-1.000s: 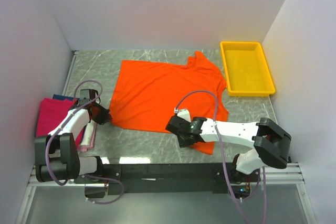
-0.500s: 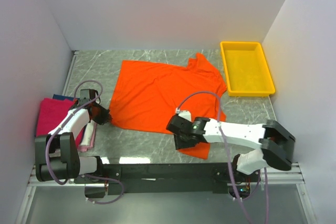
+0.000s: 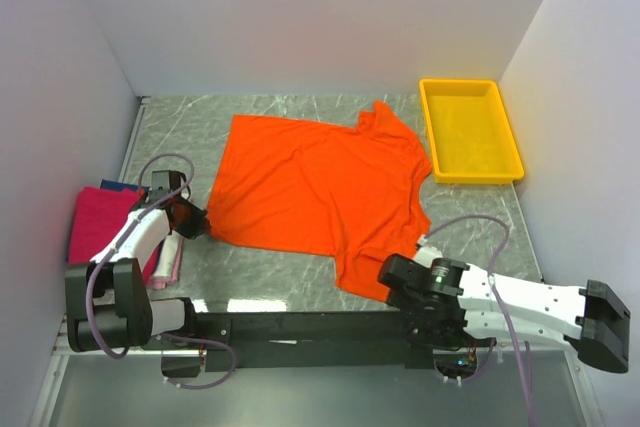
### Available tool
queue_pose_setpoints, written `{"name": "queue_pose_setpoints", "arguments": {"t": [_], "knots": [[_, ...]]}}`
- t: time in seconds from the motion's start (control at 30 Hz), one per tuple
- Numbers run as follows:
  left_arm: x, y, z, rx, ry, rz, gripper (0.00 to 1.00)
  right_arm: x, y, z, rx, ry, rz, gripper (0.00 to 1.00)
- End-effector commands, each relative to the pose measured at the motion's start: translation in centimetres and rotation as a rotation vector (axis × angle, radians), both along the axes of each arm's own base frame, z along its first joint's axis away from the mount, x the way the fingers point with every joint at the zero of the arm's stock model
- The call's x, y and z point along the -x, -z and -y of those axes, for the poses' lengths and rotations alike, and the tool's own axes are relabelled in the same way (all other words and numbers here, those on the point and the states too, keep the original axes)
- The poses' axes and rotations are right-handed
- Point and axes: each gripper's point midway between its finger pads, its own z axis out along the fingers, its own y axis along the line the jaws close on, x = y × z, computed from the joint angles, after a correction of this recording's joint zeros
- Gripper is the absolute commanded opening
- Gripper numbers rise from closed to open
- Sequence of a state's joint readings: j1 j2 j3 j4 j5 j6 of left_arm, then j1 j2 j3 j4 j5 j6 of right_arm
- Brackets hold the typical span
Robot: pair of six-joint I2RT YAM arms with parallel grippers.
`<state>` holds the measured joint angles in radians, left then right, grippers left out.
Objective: Fold and stack the t-shirts
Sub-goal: Flatten the tshirt out
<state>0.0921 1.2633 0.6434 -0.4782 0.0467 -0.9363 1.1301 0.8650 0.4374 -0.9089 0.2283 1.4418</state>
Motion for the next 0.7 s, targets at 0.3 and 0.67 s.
{"name": "queue_pose_setpoints", "arguments": {"t": [0.3, 0.67], "knots": [[-0.5, -1.7, -1.4, -0.055, -0.018, 0.038, 0.01, -1.5, 1.0, 0.0, -0.176, 0.304, 0.080, 0.46], [-0.7, -2.0, -1.5, -0.059, -0.013, 0.045, 0.01, -2.1, 1.0, 1.8, -0.056, 0.363, 0.107, 0.31]]}}
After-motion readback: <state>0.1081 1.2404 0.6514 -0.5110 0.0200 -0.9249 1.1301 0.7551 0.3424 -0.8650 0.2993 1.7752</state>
